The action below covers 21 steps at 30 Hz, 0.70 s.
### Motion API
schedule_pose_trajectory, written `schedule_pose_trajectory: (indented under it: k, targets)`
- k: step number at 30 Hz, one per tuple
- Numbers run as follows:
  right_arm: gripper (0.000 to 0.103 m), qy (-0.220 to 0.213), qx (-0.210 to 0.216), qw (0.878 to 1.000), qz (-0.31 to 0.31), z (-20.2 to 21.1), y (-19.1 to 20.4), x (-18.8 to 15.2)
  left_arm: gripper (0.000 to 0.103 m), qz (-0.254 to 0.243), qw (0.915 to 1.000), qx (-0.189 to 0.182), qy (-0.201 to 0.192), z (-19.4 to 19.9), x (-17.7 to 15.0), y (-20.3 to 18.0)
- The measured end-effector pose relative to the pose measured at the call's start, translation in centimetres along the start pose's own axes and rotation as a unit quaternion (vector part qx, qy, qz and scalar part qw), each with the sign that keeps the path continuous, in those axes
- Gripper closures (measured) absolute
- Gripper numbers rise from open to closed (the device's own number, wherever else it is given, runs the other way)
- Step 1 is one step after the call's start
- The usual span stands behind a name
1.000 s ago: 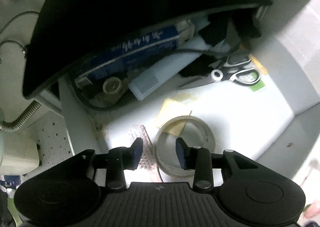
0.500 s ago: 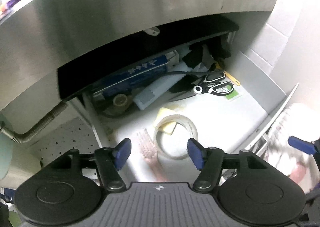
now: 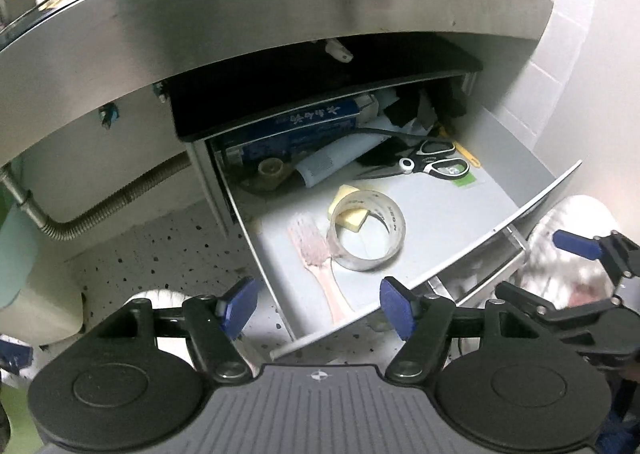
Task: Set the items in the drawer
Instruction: 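Withdraw the open left gripper up out of the drawer, then close the right gripper on the silver drawer handle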
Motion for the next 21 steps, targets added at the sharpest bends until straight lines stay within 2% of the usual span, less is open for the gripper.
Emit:
schedule_pose_trajectory:
  k: [5,10,21]
  targets:
    - [0.006,0.025,-0.001,1.000,-0.007,-1.1,-0.1,0.4,0.030,0.008,0.9995,0.013,-0.028,1.8,-1.2,-0.2]
    - [0.007,0.059,0.003,0.998,-0.023,-2.7,-0.3,0.6,0.029,-0.002,0.9985,0.021,-0.050,3.2,-2.4,-0.8]
    - [0.010,0.112,0.000,0.993,-0.023,-6.5,-0.4,1.4,0.027,0.004,0.9982,0.018,-0.057,4.1,-3.4,-1.1]
Point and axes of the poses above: each gripper's, at about its wrist camera, not at the fingertips, and z roughly against the way its jaws point, y to its left, x to its top, the point moved 2 cm from there along -z, roughly the way its jaws point, and after that the axes turned 4 degrees about -z, right-handed, at the moved point
